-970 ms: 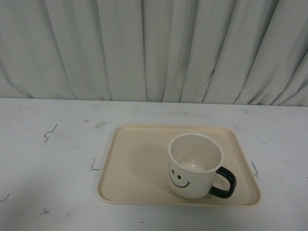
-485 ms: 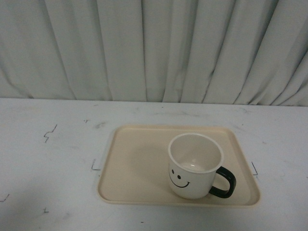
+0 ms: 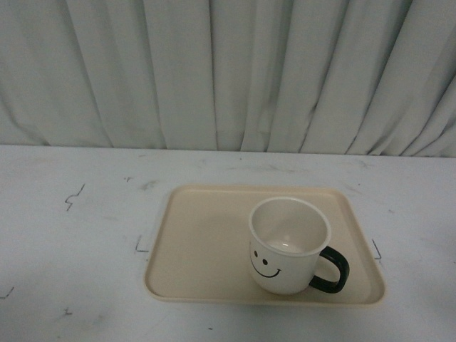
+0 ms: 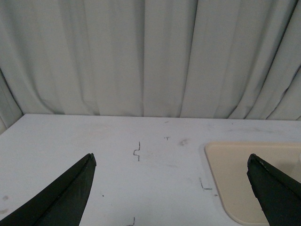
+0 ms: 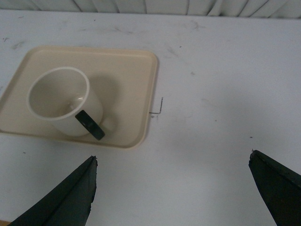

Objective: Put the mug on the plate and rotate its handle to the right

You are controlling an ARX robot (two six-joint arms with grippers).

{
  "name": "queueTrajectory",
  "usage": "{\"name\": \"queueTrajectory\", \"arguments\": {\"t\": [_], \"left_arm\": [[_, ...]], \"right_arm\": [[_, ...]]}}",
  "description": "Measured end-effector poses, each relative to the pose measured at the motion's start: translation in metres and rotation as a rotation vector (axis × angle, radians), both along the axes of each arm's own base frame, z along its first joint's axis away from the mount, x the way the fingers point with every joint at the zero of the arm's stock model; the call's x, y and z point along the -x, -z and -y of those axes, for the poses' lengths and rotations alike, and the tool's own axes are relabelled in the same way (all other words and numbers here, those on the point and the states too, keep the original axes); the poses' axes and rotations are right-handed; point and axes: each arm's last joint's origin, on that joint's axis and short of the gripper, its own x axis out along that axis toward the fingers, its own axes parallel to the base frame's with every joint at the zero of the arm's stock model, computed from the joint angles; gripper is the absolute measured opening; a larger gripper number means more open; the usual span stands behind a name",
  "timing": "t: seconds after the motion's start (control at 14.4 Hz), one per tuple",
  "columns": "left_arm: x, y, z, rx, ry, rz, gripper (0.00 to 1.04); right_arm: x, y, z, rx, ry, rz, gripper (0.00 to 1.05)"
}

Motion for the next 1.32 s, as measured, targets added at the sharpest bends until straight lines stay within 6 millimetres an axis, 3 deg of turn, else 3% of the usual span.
{"name": "queueTrajectory", "arguments": {"t": [0.21, 0.28, 0.35, 0.49, 0.76, 0.97, 1.04, 1.18, 1.32], "left_arm": [[0.000, 0.000, 0.000, 0.000, 0.000, 0.000, 0.98], [0.000, 0.000, 0.000, 0.000, 0.000, 0.000, 0.98], [0.000, 0.000, 0.000, 0.000, 0.000, 0.000, 0.98], [0.000, 0.000, 0.000, 0.000, 0.000, 0.000, 0.98], [0.000, 0.000, 0.000, 0.000, 0.000, 0.000, 0.98], [0.000, 0.000, 0.000, 0.000, 0.000, 0.000, 0.98], [0.000, 0.000, 0.000, 0.000, 0.000, 0.000, 0.98], [0.000, 0.000, 0.000, 0.000, 0.000, 0.000, 0.98], [0.000, 0.000, 0.000, 0.000, 0.000, 0.000, 0.98]], "right_arm": [[-0.081, -0.012, -0.021, -0.188, -0.083, -0.259, 0.98], [-0.107, -0.010, -0.032, -0.176, -0.078, -0.323, 0.98], [-0.136, 0.002, -0.047, -0.167, -0.061, -0.414, 0.98], [-0.164, 0.017, -0.069, -0.145, -0.067, -0.481, 0.98], [-0.183, 0.040, -0.110, -0.090, -0.104, -0.535, 0.98], [-0.193, 0.064, -0.123, -0.094, -0.074, -0.587, 0.98], [-0.194, 0.071, -0.127, -0.094, -0.059, -0.603, 0.91], [-0.195, 0.081, -0.142, -0.084, -0.055, -0.635, 0.62], [-0.195, 0.087, -0.143, -0.081, -0.042, -0.662, 0.42]]}}
